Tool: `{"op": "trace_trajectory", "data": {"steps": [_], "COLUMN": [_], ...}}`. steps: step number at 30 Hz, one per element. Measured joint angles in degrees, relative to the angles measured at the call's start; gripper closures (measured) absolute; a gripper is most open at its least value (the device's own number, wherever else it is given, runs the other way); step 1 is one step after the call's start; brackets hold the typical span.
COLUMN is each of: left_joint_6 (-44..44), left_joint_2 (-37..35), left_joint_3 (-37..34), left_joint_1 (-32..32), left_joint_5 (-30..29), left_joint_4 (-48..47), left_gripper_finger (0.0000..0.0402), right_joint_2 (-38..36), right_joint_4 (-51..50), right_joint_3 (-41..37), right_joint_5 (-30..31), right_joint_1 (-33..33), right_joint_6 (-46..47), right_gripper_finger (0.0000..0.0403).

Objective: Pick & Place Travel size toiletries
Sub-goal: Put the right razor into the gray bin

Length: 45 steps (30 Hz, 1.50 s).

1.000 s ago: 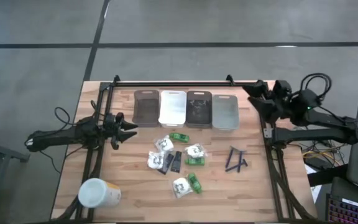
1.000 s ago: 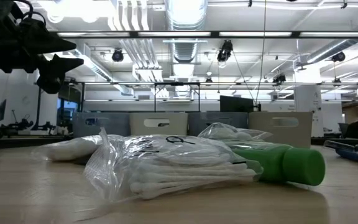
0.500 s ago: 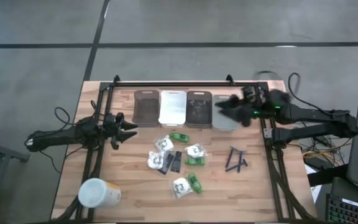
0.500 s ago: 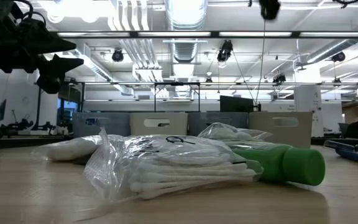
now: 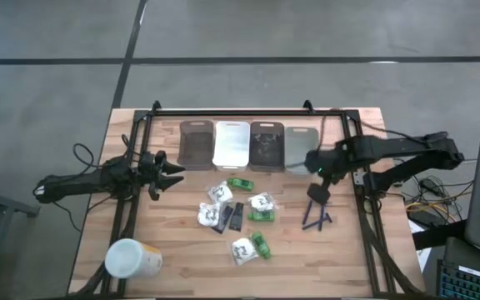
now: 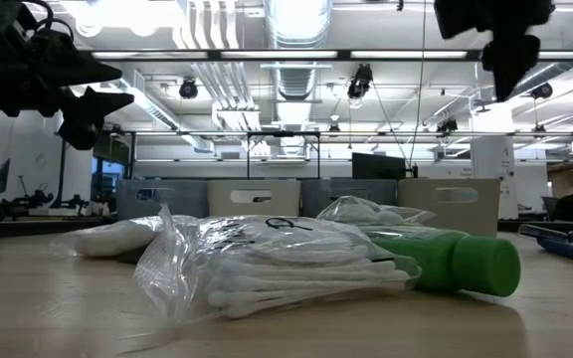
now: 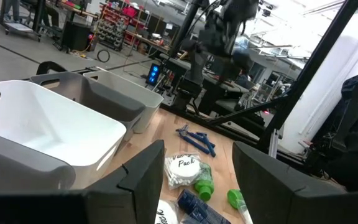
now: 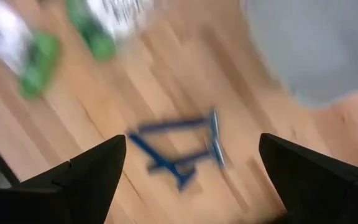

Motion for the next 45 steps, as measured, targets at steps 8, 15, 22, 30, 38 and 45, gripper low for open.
{"op": "trace_trajectory", "data": {"steps": [8,15,22,30,38,45], "left_joint_6": [0.0,0.0,0.0,0.0,0.0,0.0], "left_joint_2": [0.0,0.0,0.0,0.0,0.0,0.0], "left_joint_3": [0.0,0.0,0.0,0.0,0.0,0.0], "left_joint_1": [0.0,0.0,0.0,0.0,0.0,0.0], "left_joint_5": [0.0,0.0,0.0,0.0,0.0,0.0], "left_joint_4": [0.0,0.0,0.0,0.0,0.0,0.0], "left_gripper_finger": [0.0207,0.0207,0.0207,0.0207,0.0207,0.0207], "right_joint_2": [8.6,14.1,17.2,20.6,25.1,28.0], "right_joint_4": [2.1,-0.6,2.9,9.1,14.4,15.8], "right_joint_3": [1.6,-1.0,-2.9,-5.1,-5.1,-5.8], "right_joint_5": [4.2,1.5,-0.3,-4.0,-3.0,1.8], "right_joint_1": [8.9,16.4,21.1,22.8,24.1,24.8], "right_joint_6": [-6.0,-8.4,-5.8,-6.1,-11.2,-11.9], "right_gripper_finger": [0.0047,0.008,0.0131,0.018,0.0192,0.0176]}}
